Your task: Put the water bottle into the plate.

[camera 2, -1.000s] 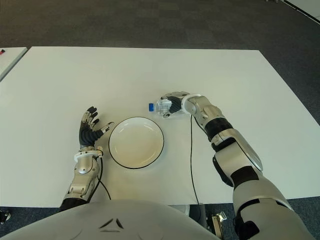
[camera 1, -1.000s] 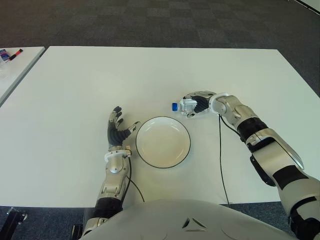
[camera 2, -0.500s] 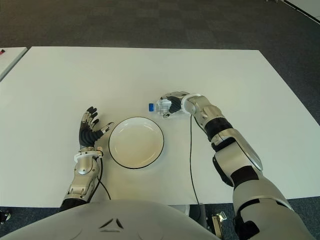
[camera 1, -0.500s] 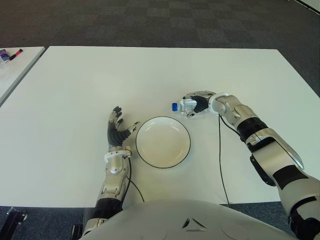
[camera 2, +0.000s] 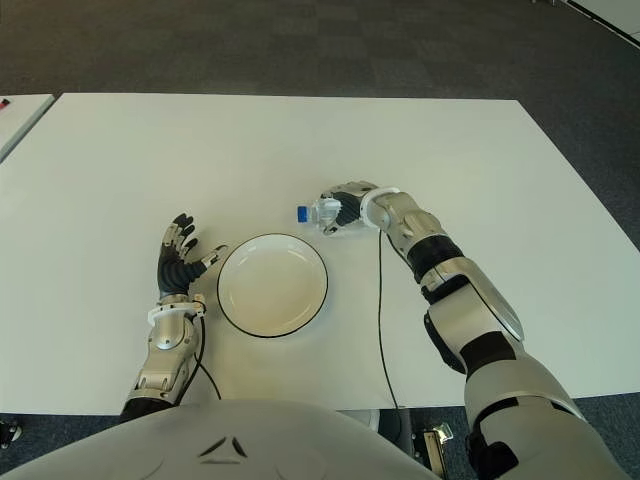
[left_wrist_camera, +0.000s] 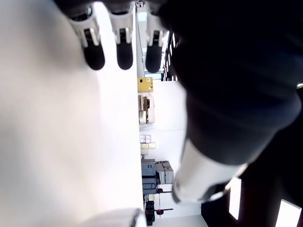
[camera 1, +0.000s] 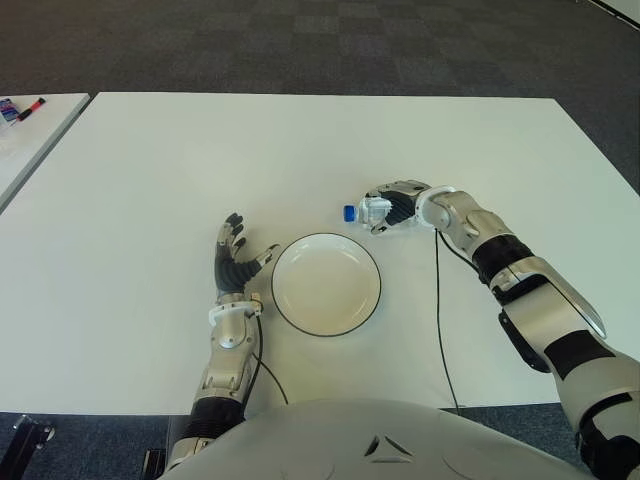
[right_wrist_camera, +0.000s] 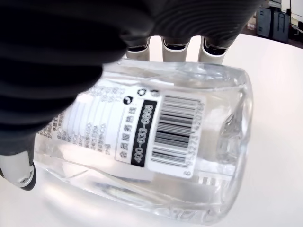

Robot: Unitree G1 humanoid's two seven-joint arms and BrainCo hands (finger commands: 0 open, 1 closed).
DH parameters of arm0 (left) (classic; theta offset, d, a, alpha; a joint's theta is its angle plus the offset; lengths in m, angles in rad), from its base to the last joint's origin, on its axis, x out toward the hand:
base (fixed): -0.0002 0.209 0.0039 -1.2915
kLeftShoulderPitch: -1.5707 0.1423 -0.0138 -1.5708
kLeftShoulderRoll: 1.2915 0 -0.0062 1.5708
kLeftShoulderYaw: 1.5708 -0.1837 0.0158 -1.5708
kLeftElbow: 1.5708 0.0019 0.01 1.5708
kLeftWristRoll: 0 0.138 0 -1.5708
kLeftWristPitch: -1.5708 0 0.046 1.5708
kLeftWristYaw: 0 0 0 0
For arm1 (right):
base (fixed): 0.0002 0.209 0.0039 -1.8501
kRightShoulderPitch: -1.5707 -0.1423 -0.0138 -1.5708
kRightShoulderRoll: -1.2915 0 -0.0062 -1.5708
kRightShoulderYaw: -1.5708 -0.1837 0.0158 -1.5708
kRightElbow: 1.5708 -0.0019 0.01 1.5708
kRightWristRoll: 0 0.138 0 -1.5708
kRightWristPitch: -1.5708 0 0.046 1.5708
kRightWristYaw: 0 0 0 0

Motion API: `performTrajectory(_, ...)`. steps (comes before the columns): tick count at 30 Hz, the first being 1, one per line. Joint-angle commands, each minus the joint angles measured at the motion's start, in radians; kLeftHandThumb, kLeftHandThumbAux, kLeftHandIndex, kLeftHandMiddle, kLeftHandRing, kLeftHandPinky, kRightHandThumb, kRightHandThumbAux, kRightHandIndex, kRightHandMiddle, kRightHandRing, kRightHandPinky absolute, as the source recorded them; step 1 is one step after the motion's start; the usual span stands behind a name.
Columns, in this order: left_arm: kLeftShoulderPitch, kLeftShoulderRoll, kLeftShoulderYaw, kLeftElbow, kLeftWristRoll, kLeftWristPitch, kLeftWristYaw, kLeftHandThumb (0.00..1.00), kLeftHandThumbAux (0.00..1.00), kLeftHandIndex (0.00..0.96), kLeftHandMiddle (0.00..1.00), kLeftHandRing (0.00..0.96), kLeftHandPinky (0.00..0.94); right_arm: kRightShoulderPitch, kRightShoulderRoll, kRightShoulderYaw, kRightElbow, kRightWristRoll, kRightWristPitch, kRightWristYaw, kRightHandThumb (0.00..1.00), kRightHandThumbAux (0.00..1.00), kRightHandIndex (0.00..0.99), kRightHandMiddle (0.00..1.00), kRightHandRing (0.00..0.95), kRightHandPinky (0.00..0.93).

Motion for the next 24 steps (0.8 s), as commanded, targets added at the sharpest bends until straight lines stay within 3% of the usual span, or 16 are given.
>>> performTrajectory(1, 0.018, -0.039, -0.006, -0.004, -0.004, 0.018, -0.001, 0.000, 0.967, 0.135, 0.149, 0.128, 0.151, 0.015, 0.031, -0.024, 0.025, 0.022, 0.064, -0.008, 0.786, 0.486, 0.215, 0.272, 0.385, 0.556)
performTrajectory(5, 0.020, -0.041, -0.006, -0.008, -0.004, 0.014, -0.001, 0.000, 0.974, 0.138, 0.155, 0.132, 0.153, 0.024, 0.047, -0.051, 0.026, 0.055, 0.101, -0.011, 0.828, 0.498, 0.297, 0.394, 0.469, 0.573)
performTrajectory(7, 0.021, -0.041, -0.007, -0.009, -0.003, 0.013, 0.000, 0.000, 0.977, 0.139, 0.157, 0.133, 0.152, 0.027, 0.052, -0.062, 0.027, 0.068, 0.108, -0.010, 0.890, 0.559, 0.334, 0.437, 0.495, 0.584)
performTrajectory(9, 0.021, -0.040, -0.007, -0.010, -0.002, 0.014, 0.001, 0.000, 0.980, 0.141, 0.159, 0.134, 0.151, 0.029, 0.054, -0.070, 0.029, 0.081, 0.103, -0.011, 0.861, 0.630, 0.373, 0.460, 0.518, 0.599)
performTrajectory(13, 0.023, -0.040, -0.008, -0.013, 0.001, 0.014, 0.002, 0.000, 0.980, 0.142, 0.160, 0.133, 0.147, 0.031, 0.055, -0.078, 0.037, 0.101, 0.080, -0.019, 0.849, 0.665, 0.403, 0.471, 0.553, 0.632)
performTrajectory(16, 0.025, -0.041, -0.008, -0.015, 0.002, 0.011, 0.003, 0.000, 0.977, 0.138, 0.158, 0.131, 0.145, 0.030, 0.053, -0.079, 0.046, 0.107, 0.057, -0.028, 0.920, 0.663, 0.403, 0.449, 0.531, 0.634)
performTrajectory(24, 0.025, -0.041, -0.008, -0.011, 0.001, -0.004, 0.001, 0.000, 0.972, 0.137, 0.159, 0.128, 0.145, 0.027, 0.055, -0.084, 0.077, 0.114, 0.006, -0.069, 0.949, 0.659, 0.399, 0.471, 0.513, 0.634)
